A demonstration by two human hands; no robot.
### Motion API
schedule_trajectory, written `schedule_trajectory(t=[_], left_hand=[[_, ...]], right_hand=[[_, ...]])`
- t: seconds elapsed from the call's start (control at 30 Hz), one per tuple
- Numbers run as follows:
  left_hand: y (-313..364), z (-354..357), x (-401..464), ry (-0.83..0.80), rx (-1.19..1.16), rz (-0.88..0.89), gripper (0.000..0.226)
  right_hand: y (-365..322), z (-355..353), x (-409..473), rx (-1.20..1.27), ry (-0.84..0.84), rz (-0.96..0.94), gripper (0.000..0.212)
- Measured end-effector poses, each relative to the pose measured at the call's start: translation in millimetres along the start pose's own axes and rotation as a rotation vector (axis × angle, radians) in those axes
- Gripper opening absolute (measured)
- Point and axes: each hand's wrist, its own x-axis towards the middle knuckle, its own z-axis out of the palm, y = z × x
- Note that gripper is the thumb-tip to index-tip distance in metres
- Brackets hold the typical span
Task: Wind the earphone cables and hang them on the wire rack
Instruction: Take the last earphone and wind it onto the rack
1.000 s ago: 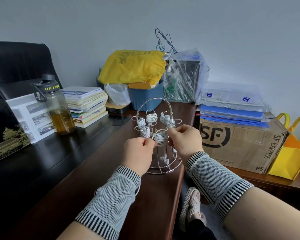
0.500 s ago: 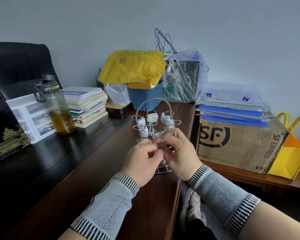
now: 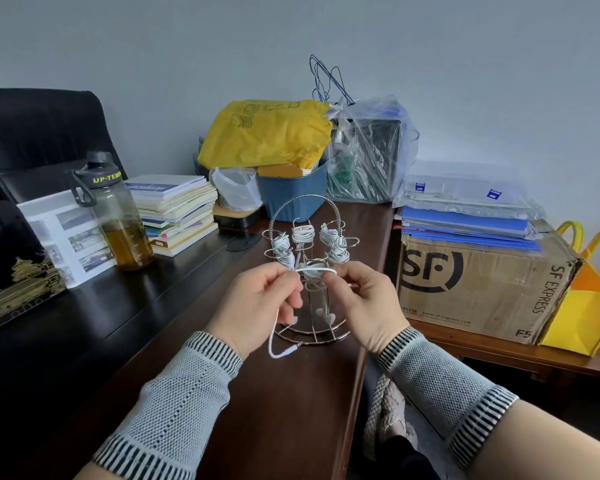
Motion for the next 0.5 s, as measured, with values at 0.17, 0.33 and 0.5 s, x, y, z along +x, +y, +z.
schedule_trajectory(t=[0.17,0.33,0.5], left_hand=[[3,12,7,0.094,-0.161,-0.036,0.026],[3,23,19,0.284,-0.049,-0.149,0.032],[0,35,23,0.317,-0.003,-0.208,0.041]], right_hand=[[6,2,5,0.071,0.034,0.054,0.027],[3,3,10,0.207,0.067,0.214,0.031],[1,6,21,0.148,0.123,0.268,0.043]])
